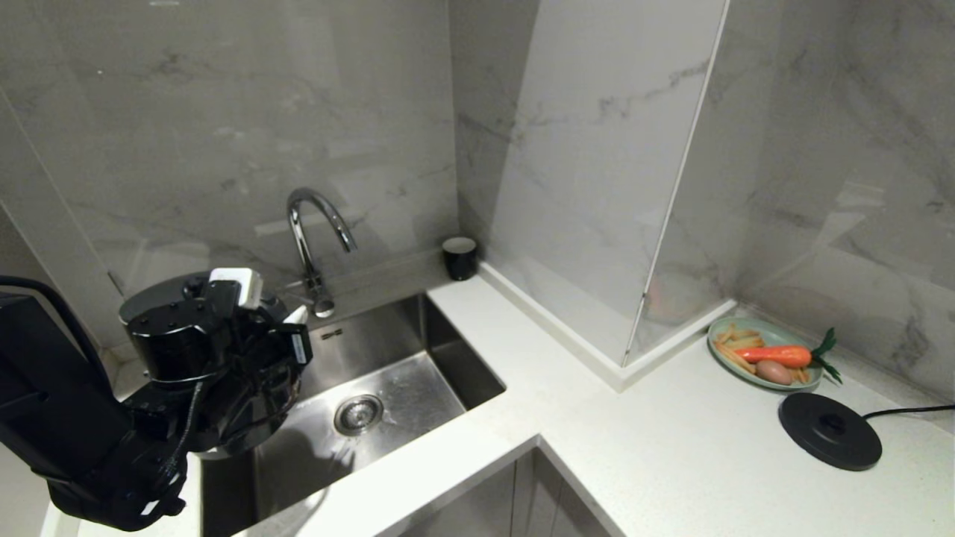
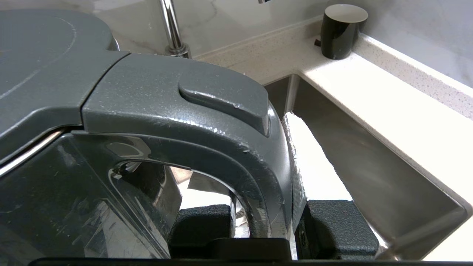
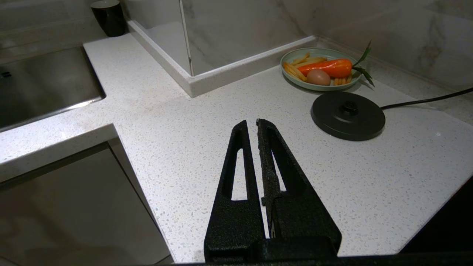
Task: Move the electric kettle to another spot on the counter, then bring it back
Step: Place it on the power base
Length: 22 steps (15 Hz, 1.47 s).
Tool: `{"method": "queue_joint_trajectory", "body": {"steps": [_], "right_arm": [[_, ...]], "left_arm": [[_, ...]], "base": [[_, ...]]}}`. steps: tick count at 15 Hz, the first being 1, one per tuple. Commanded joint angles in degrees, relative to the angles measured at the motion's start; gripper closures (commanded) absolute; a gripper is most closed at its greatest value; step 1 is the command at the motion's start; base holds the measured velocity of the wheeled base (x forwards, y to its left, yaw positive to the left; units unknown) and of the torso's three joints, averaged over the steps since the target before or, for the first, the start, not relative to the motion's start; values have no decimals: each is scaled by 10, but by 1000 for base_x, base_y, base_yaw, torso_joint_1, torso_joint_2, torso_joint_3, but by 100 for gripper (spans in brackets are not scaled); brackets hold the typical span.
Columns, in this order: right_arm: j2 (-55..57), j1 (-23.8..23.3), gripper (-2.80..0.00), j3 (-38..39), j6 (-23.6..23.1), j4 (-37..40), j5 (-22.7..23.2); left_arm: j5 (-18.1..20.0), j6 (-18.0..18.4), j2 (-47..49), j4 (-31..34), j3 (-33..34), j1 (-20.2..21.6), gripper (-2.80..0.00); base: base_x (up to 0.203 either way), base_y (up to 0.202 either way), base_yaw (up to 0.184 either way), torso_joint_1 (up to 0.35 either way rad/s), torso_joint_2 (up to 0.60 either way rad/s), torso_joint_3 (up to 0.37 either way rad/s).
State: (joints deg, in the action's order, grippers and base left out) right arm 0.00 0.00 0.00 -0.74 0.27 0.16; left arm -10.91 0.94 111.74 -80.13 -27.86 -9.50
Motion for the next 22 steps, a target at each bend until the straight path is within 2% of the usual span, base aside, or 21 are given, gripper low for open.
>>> {"method": "queue_joint_trajectory", "body": {"steps": [1, 9, 19, 22], "right_arm": [[0, 0, 0, 0, 0, 0, 0], [0, 0, 0, 0, 0, 0, 0], [0, 0, 0, 0, 0, 0, 0], [0, 0, 0, 0, 0, 0, 0]], "left_arm": [[-1, 0, 0, -5, -1, 0, 0], [-3, 0, -14, -5, 0, 14, 0], [-3, 0, -17, -5, 3, 12, 0], [-3, 0, -18, -5, 2, 11, 0]], "base": [[0, 0, 0, 0, 0, 0], [0, 0, 0, 0, 0, 0], [0, 0, 0, 0, 0, 0], [2, 11, -95, -2, 2, 1]]}}
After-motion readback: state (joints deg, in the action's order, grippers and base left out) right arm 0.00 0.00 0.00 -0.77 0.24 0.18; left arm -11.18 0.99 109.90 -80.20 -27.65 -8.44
